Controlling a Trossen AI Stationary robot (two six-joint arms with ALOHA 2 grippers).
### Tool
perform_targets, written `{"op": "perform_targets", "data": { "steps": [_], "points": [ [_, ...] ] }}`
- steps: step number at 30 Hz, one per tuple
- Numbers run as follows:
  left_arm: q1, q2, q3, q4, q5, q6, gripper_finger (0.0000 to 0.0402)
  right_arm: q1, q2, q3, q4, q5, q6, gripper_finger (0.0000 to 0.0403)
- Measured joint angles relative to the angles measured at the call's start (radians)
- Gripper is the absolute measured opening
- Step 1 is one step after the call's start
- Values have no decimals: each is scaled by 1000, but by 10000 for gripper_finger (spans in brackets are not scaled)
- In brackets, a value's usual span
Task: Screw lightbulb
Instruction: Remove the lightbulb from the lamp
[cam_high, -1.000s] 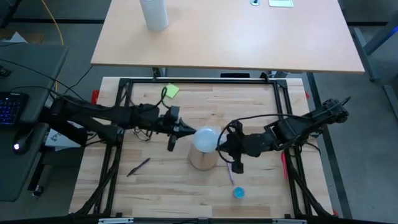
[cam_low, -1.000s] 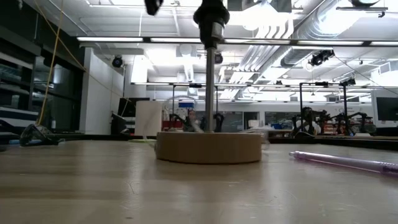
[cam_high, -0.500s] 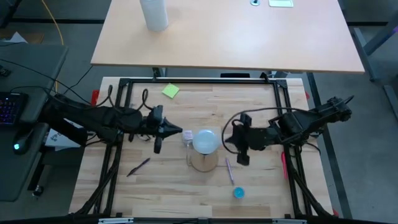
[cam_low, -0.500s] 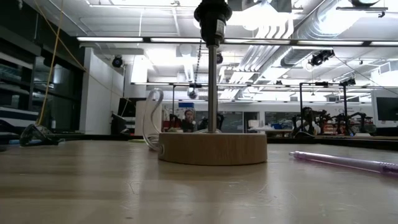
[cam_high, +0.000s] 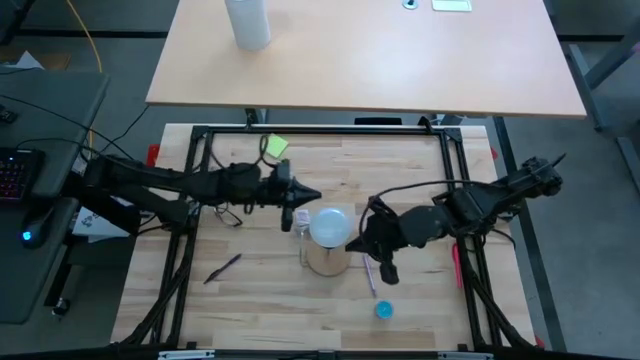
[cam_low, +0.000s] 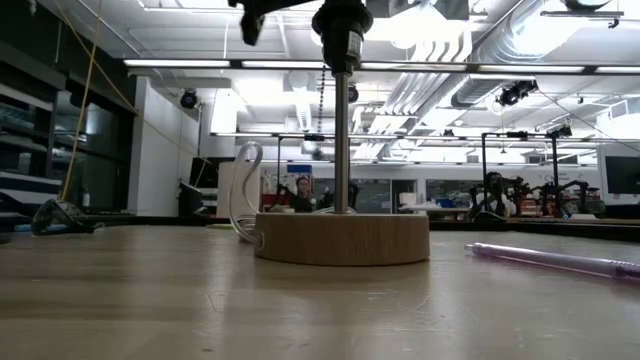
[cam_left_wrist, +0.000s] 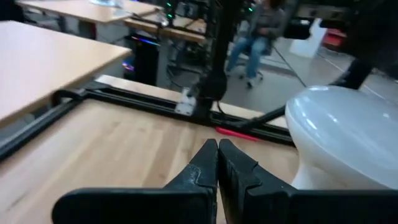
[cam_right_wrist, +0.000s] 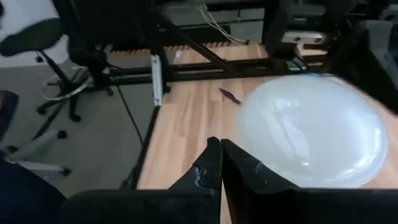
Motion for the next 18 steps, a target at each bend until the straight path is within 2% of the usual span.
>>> {"op": "perform_targets", "data": {
  "steps": [8,12,18],
  "points": [
    [-3,67,32,1,69,-13,0,-43,58,0,21,-9,-35,0],
    [-16,65,34,15,69,-22,0,-58,74,0,50,-5,-50,0],
    [-76,43,33,-8,74,-108,0,-61,69,0,0,34,-35,0]
  ]
}}
